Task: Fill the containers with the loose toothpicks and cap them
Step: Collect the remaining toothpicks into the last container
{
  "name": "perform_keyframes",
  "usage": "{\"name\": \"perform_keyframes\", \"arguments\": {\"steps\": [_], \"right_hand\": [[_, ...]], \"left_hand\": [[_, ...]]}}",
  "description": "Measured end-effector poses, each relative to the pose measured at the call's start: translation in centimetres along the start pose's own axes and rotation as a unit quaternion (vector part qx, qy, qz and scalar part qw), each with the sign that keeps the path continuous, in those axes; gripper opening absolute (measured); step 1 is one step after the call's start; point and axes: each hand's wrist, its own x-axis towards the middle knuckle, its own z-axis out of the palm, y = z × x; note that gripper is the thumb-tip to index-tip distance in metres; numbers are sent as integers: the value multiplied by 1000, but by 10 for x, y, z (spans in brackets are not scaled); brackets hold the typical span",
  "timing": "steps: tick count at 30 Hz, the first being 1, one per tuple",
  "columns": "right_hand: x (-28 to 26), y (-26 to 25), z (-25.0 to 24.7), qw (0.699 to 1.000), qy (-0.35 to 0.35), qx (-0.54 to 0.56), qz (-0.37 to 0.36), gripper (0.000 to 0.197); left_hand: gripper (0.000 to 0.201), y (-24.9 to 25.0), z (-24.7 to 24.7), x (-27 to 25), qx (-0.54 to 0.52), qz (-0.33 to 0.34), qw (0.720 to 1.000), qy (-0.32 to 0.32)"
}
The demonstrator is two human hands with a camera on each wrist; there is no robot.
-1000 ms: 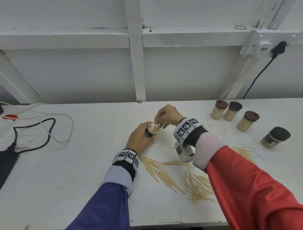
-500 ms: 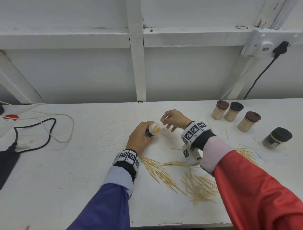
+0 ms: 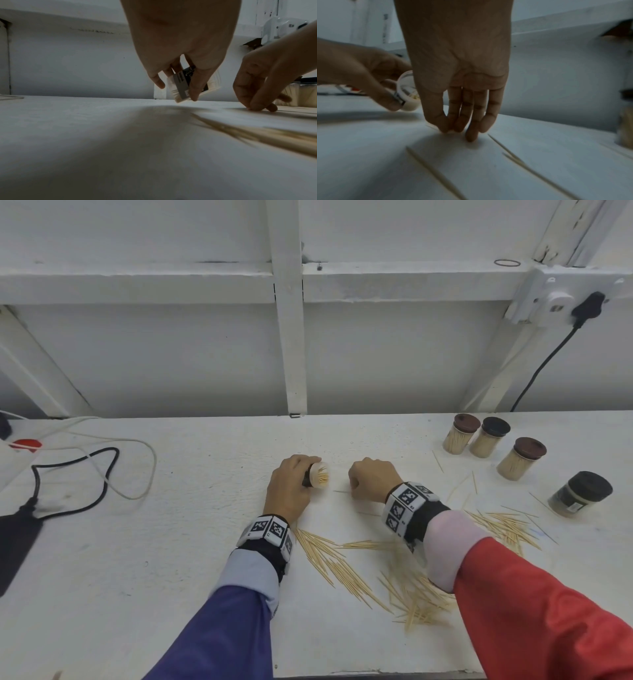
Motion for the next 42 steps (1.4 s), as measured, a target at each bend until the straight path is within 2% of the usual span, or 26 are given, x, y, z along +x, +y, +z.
{"name": "perform_keyframes", "arguments": {"steps": [3, 5, 10, 13, 15, 16, 18, 20, 22, 23, 29, 32, 34, 37, 40, 42], "right_hand": [[0, 11, -4, 994, 13, 102, 32, 10], [-2, 16, -7, 981, 20, 193, 11, 6], [-1, 3, -15, 980, 69, 168, -79, 5], [0, -2, -18, 949, 40, 289, -118, 11], [1, 9, -21, 925, 53, 363, -97, 16], [0, 18, -21, 926, 69, 364, -71, 17], [0, 40, -19, 959, 64, 277, -2, 23], [-5, 57, -11, 989, -11, 139, 52, 31], [-11, 61, -2, 994, -71, 61, 50, 34], [-15, 60, 1, 995, -77, 44, 35, 33], [-46, 46, 13, 996, -56, 35, -54, 46], [-57, 44, 20, 989, -33, 99, -102, 45], [-61, 48, 23, 982, -9, 157, -101, 41], [-71, 43, 23, 986, -1, 145, -77, 27], [-86, 30, 25, 990, -61, 110, -71, 64], [-94, 23, 28, 991, -61, 83, -83, 64]], "left_hand": [[55, 0, -1, -2, 22, -34, 999, 7], [55, 0, -2, -3, 33, -46, 998, 7], [53, 5, 1, -2, 14, -36, 999, -13], [52, 9, 2, -3, 8, -28, 999, -31], [52, 9, 0, -4, -7, -32, 999, -29], [51, 8, 0, -4, -18, -36, 999, -23], [49, 7, -2, -6, -41, -39, 998, -14], [48, 8, -3, -7, -54, -40, 998, -18], [48, 10, -2, -7, -56, -41, 997, -25], [47, 10, -2, -7, -55, -40, 997, -26], [44, 10, -2, -7, -52, -40, 997, -31], [44, 10, -1, -7, -47, -39, 998, -31], [45, 10, -1, -7, -45, -40, 998, -33], [45, 9, -1, -7, -42, -44, 997, -38], [44, 8, 0, -7, -42, -48, 997, -41], [43, 8, 1, -6, -41, -52, 997, -41]]}}
